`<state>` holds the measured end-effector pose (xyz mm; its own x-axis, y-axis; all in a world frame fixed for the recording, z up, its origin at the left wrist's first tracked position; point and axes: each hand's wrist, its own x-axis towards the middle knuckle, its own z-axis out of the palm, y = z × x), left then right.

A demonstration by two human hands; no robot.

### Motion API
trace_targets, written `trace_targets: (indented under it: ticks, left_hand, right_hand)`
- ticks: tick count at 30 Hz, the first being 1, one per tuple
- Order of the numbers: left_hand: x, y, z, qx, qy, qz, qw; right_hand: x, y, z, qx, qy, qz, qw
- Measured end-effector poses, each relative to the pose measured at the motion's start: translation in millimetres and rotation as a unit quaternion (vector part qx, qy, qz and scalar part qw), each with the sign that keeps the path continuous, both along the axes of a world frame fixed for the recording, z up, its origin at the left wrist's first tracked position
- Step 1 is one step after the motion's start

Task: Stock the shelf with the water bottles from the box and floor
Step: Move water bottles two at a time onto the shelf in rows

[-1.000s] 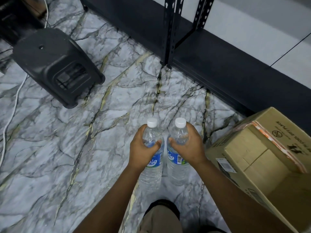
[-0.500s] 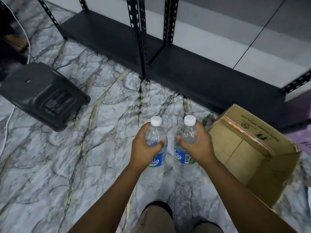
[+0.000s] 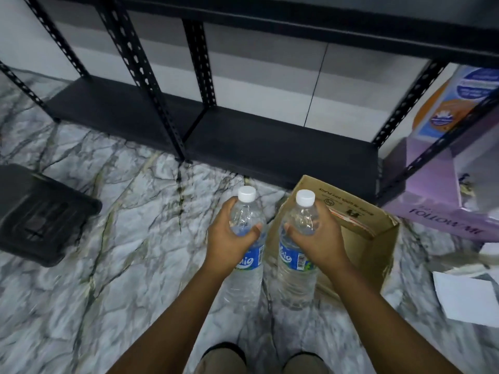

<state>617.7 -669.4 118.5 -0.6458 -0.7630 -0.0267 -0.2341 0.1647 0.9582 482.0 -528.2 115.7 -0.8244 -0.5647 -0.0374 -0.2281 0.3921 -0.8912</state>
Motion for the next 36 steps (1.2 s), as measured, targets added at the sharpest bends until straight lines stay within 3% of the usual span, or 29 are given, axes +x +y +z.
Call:
trace_targets:
  ticks: [14, 27, 36]
  left_hand:
    - [-106.8, 87.7, 51.8, -0.027, 0.048, -0.085, 0.995]
    - [-177.2, 44.1, 88.2, -0.063, 0.063, -0.212, 0.973]
    - [-196.6, 25.3, 102.4, -0.056, 0.082, -0.234, 0.967]
  right_hand:
    - [-78.4, 100.5, 47.1, -0.004, 0.019, -0.074, 0.997]
    - [-116.6, 77.1, 93.0, -0.015, 0.066, -0.181, 0.981]
    - [-122.3, 63.7, 105.6, -0.028, 0.060, -0.206, 0.976]
